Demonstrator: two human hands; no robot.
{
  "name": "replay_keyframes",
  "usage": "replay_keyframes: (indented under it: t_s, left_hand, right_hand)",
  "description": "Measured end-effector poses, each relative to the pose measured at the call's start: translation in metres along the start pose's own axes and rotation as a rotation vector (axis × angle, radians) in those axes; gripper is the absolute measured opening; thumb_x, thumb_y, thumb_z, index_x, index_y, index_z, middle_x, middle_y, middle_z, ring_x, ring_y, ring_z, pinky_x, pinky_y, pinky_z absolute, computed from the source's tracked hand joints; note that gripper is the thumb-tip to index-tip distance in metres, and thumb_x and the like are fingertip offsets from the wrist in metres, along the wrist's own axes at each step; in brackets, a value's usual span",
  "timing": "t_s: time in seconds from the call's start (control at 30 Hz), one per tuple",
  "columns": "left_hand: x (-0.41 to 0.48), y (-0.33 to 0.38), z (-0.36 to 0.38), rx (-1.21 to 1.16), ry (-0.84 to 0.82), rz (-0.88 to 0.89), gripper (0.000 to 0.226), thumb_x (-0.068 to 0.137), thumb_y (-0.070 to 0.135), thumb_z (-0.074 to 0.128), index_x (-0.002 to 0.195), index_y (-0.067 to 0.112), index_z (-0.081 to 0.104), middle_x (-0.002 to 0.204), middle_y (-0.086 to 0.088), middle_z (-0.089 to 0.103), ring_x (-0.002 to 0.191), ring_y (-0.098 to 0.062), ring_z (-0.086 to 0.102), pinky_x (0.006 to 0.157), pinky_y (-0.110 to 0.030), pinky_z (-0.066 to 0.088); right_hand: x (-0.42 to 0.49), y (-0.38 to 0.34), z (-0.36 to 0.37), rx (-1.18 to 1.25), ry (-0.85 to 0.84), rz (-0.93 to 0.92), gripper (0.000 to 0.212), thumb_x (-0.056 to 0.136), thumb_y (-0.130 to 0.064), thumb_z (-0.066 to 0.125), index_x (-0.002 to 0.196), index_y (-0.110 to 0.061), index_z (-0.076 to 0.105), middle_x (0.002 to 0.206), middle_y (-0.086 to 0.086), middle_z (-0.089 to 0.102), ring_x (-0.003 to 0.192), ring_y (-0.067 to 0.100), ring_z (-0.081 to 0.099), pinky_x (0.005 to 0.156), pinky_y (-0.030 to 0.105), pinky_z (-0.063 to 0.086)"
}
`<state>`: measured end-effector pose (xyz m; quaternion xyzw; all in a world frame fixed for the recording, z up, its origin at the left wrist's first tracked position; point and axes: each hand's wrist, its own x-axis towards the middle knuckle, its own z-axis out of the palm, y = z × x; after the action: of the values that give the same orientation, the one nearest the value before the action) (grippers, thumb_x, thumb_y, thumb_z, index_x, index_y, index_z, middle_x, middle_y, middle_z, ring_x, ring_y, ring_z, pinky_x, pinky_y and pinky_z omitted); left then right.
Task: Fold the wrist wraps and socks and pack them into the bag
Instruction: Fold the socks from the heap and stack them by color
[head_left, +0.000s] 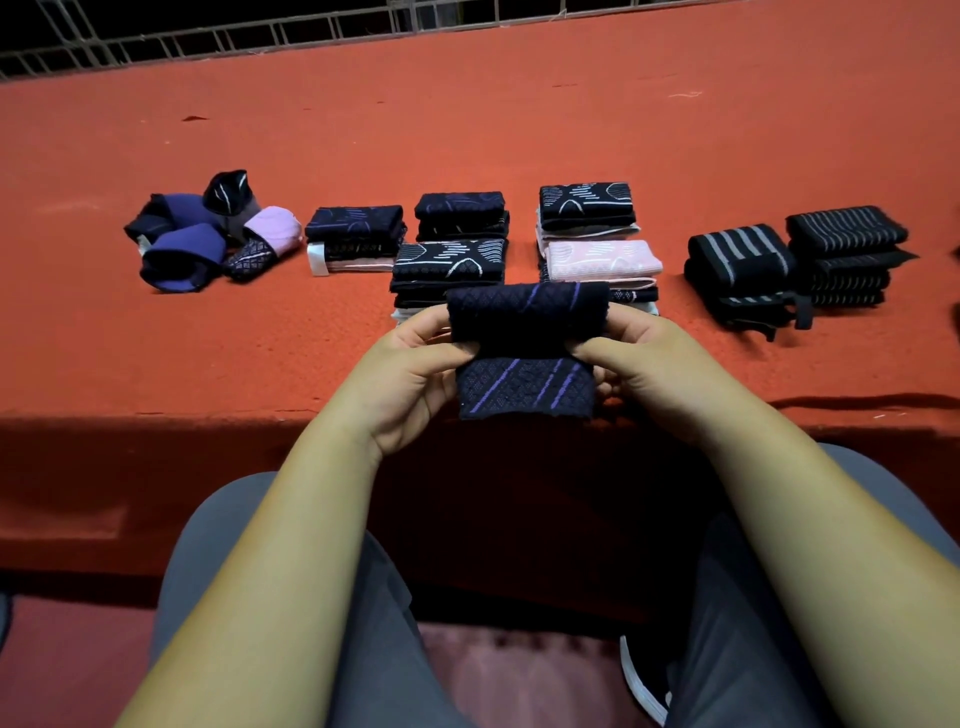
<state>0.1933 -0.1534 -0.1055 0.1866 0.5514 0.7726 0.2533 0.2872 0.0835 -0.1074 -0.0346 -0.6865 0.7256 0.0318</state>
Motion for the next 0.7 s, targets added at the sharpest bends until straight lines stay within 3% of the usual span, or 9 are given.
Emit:
replay_keyframes:
  t_s: [0.1,0.17,0.23,0.3,0.37,0.4,0.5,0.6,0.7]
  left_hand:
    - [0.001,-0.001,-0.003,0.027,0.014,-0.043,0.043,0.097,-0.008,0.058,0.141,-0.005,0.058,0.138,-0.023,0.067,0.124,-0.031,0.067,0.106,-0.038,0.056]
    - [0.000,-0.001,-0.003,0.066,0.031,-0.103,0.036,0.100,0.002,0.062,0.135,-0.005,0.062,0.136,-0.025,0.068,0.122,-0.035,0.068,0.104,-0.044,0.058]
    - [-0.003,0.001,0.000,0.134,0.042,-0.165,0.028,0.103,0.016,0.063,0.129,0.006,0.068,0.128,-0.022,0.072,0.107,-0.029,0.073,0.093,-0.045,0.063]
    - [-0.006,0.004,0.003,0.144,0.032,-0.205,0.024,0.106,0.023,0.058,0.126,0.014,0.069,0.119,-0.017,0.076,0.095,-0.024,0.075,0.078,-0.042,0.065]
    - [-0.008,0.006,0.006,0.108,0.034,-0.215,0.022,0.108,0.021,0.054,0.125,0.015,0.067,0.114,-0.014,0.076,0.089,-0.021,0.076,0.070,-0.038,0.064]
    - [-0.008,0.006,0.006,0.088,0.041,-0.211,0.022,0.108,0.017,0.052,0.125,0.014,0.067,0.112,-0.013,0.076,0.087,-0.020,0.076,0.068,-0.037,0.064]
    - [-0.007,0.007,0.007,0.011,0.058,-0.186,0.025,0.107,0.011,0.049,0.127,0.011,0.065,0.112,-0.010,0.075,0.087,-0.017,0.074,0.065,-0.033,0.064]
    - [-0.004,0.007,0.007,-0.043,0.082,-0.176,0.027,0.109,0.018,0.050,0.131,0.012,0.065,0.113,-0.009,0.073,0.088,-0.016,0.073,0.066,-0.031,0.063]
    - [-0.004,0.008,0.009,-0.042,0.094,-0.205,0.036,0.111,0.034,0.047,0.126,0.011,0.070,0.111,-0.012,0.074,0.086,-0.018,0.073,0.068,-0.031,0.064]
  right_hand:
    - [-0.002,-0.001,0.002,0.008,0.016,0.001,0.033,0.099,-0.002,0.061,0.097,-0.030,0.078,0.064,0.004,0.046,0.056,0.015,0.037,0.052,0.027,0.028]
    - [-0.002,-0.001,0.003,0.041,0.015,0.003,0.032,0.097,-0.001,0.060,0.101,-0.028,0.077,0.073,0.013,0.041,0.059,0.016,0.035,0.055,0.030,0.024]
    - [-0.001,0.000,0.002,0.082,-0.016,-0.007,0.031,0.096,-0.003,0.058,0.109,-0.025,0.076,0.087,0.017,0.043,0.068,0.019,0.034,0.060,0.038,0.018]
    - [0.001,0.002,0.000,0.125,-0.044,-0.028,0.038,0.095,-0.003,0.056,0.122,-0.024,0.075,0.099,0.022,0.055,0.083,0.029,0.044,0.064,0.039,0.025]
    - [0.002,0.001,-0.001,0.162,-0.046,-0.048,0.041,0.100,-0.001,0.053,0.129,-0.023,0.073,0.114,0.016,0.072,0.094,0.031,0.060,0.071,0.036,0.040]
    - [0.002,0.000,-0.001,0.169,-0.039,-0.052,0.041,0.102,-0.001,0.052,0.131,-0.022,0.072,0.116,0.012,0.075,0.091,0.028,0.066,0.072,0.035,0.044]
    - [0.004,0.002,-0.002,0.165,-0.036,-0.056,0.041,0.102,0.000,0.051,0.130,-0.022,0.072,0.110,0.006,0.075,0.080,0.020,0.066,0.067,0.033,0.044]
    - [0.006,0.004,-0.005,0.159,-0.014,-0.048,0.050,0.085,-0.002,0.050,0.121,-0.023,0.077,0.113,0.014,0.073,0.099,0.035,0.059,0.076,0.038,0.042]
    - [0.005,0.003,-0.008,0.164,-0.032,-0.045,0.063,0.069,-0.010,0.043,0.121,-0.015,0.078,0.128,0.028,0.069,0.104,0.042,0.055,0.080,0.047,0.040]
